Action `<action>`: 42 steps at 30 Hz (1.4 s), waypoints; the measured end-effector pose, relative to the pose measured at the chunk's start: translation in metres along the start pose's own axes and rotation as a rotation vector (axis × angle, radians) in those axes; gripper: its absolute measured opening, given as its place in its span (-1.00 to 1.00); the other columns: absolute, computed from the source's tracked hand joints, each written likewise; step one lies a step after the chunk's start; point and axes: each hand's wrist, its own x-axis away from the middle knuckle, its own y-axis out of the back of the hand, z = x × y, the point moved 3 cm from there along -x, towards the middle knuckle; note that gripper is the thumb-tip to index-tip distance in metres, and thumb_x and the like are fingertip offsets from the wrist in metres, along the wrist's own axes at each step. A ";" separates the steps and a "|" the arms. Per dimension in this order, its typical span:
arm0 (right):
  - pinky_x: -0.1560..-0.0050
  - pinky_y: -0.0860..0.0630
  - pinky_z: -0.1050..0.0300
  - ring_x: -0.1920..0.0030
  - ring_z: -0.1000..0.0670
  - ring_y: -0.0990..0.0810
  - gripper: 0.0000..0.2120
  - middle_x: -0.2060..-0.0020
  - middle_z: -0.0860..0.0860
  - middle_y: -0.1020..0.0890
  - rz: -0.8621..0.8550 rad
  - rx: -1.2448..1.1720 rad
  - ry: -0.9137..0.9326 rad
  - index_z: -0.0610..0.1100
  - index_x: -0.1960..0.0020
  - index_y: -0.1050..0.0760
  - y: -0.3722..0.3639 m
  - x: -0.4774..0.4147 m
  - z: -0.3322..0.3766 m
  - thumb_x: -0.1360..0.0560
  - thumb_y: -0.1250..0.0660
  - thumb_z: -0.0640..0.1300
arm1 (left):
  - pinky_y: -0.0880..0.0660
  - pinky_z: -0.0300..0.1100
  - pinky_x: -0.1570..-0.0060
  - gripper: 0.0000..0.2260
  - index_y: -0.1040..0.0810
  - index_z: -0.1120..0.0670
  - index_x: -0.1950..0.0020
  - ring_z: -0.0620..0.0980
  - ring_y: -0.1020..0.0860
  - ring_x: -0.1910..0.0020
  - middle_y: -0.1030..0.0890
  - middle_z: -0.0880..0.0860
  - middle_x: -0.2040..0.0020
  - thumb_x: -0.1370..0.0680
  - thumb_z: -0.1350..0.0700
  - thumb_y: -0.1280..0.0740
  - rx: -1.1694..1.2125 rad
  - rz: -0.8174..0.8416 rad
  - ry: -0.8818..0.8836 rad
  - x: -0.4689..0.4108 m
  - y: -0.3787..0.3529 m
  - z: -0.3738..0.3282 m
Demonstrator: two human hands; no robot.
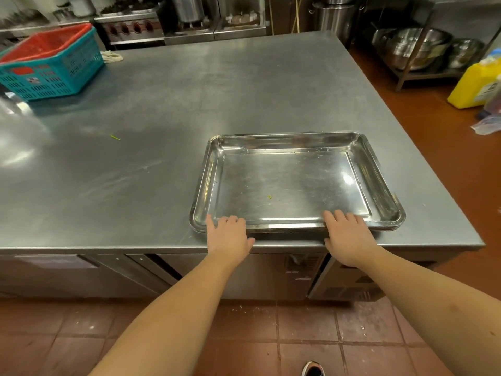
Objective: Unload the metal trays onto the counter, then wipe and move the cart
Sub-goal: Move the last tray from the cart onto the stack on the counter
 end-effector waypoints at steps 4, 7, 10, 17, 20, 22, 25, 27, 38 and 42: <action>-0.17 -0.36 0.07 -0.17 -0.06 -0.46 -0.70 -0.15 0.01 -0.48 -0.031 0.067 0.026 -0.03 -0.28 -0.33 0.015 0.005 -0.020 -0.56 -0.21 -0.06 | -0.35 -0.08 -0.08 -0.74 -0.47 -0.01 -0.26 0.08 -0.51 -0.16 -0.57 0.01 -0.17 -0.57 0.06 -0.24 0.034 -0.035 -0.142 -0.009 0.013 -0.013; 0.02 -0.39 0.08 -0.10 -0.05 -0.52 -0.80 -0.08 0.03 -0.53 0.034 0.104 0.049 -0.01 -0.20 -0.42 0.021 0.003 -0.029 -0.59 -0.18 -0.05 | -0.33 -0.14 0.17 -0.79 -0.55 0.00 -0.13 0.11 -0.57 -0.04 -0.61 0.03 -0.06 -0.54 0.19 -0.25 0.001 -0.025 -0.148 -0.014 0.016 -0.021; 0.19 -0.33 0.12 -0.04 -0.05 -0.57 -0.83 -0.05 0.05 -0.57 0.056 0.129 0.048 0.01 -0.16 -0.45 0.025 -0.001 -0.030 -0.60 -0.18 -0.06 | -0.36 -0.13 0.18 -0.77 -0.57 -0.01 -0.08 0.14 -0.58 -0.01 -0.62 0.05 -0.04 -0.51 0.24 -0.26 -0.017 0.010 -0.133 -0.018 0.018 -0.022; 0.18 -0.35 0.13 -0.02 -0.08 -0.59 -0.82 -0.06 0.01 -0.59 0.092 0.129 -0.037 0.01 -0.15 -0.49 0.026 -0.003 -0.027 -0.58 -0.21 -0.11 | -0.37 -0.15 0.16 -0.77 -0.58 -0.01 -0.07 0.14 -0.57 -0.02 -0.62 0.06 -0.04 -0.51 0.25 -0.26 -0.006 0.038 -0.113 -0.020 0.018 -0.024; 0.15 -0.42 0.09 -0.02 -0.10 -0.59 -0.80 -0.05 -0.02 -0.58 0.127 0.116 -0.086 -0.03 -0.13 -0.48 0.028 -0.003 -0.021 -0.53 -0.24 -0.18 | -0.39 -0.14 0.10 -0.79 -0.53 -0.02 -0.18 0.12 -0.56 -0.08 -0.60 0.04 -0.11 -0.56 0.11 -0.25 0.135 0.029 -0.080 -0.015 0.017 -0.021; 0.08 -0.46 0.07 -0.05 -0.10 -0.57 -0.79 -0.08 -0.03 -0.55 0.149 0.056 -0.081 -0.07 -0.13 -0.44 0.031 -0.005 -0.011 -0.50 -0.29 -0.12 | -0.45 -0.11 -0.02 -0.72 -0.47 -0.01 -0.28 0.09 -0.54 -0.12 -0.58 0.03 -0.16 -0.58 -0.01 -0.24 0.262 0.028 -0.084 -0.009 0.018 -0.016; -0.08 -0.49 0.04 -0.16 -0.10 -0.51 -0.56 -0.22 -0.04 -0.48 0.170 -0.065 -0.015 -0.11 -0.29 -0.34 0.042 -0.011 0.014 -0.48 -0.33 0.02 | -0.37 -0.07 -0.25 -0.60 -0.40 -0.03 -0.40 0.04 -0.48 -0.26 -0.52 0.00 -0.29 -0.60 -0.12 -0.20 0.380 -0.007 -0.085 0.003 0.023 0.000; -0.19 -0.48 0.00 -0.25 -0.10 -0.46 -0.43 -0.32 -0.05 -0.42 0.139 -0.182 0.002 -0.11 -0.43 -0.26 0.055 -0.016 0.038 -0.50 -0.30 0.06 | -0.30 -0.07 -0.36 -0.55 -0.33 -0.03 -0.47 0.00 -0.37 -0.39 -0.42 -0.01 -0.42 -0.61 -0.14 -0.17 0.519 -0.016 -0.030 0.011 0.026 0.017; -0.33 -0.30 0.08 -0.37 -0.13 -0.39 -0.53 -0.40 -0.12 -0.40 0.185 -0.560 0.202 -0.17 -0.46 -0.26 0.108 -0.033 0.226 -0.60 -0.18 -0.03 | -0.18 -0.22 -0.30 -0.50 -0.38 0.00 -0.45 -0.04 -0.32 -0.43 -0.39 -0.04 -0.44 -0.62 -0.23 -0.04 1.250 -0.183 0.448 0.101 0.049 0.140; -0.17 -0.38 0.16 -0.29 -0.09 -0.46 -0.59 -0.36 -0.07 -0.45 0.207 -0.660 0.339 -0.17 -0.41 -0.34 0.120 -0.025 0.301 -0.61 -0.17 -0.03 | -0.19 -0.05 -0.44 -0.42 -0.39 -0.02 -0.45 -0.03 -0.34 -0.42 -0.40 0.00 -0.44 -0.58 -0.32 -0.01 1.364 -0.249 0.567 0.140 0.058 0.175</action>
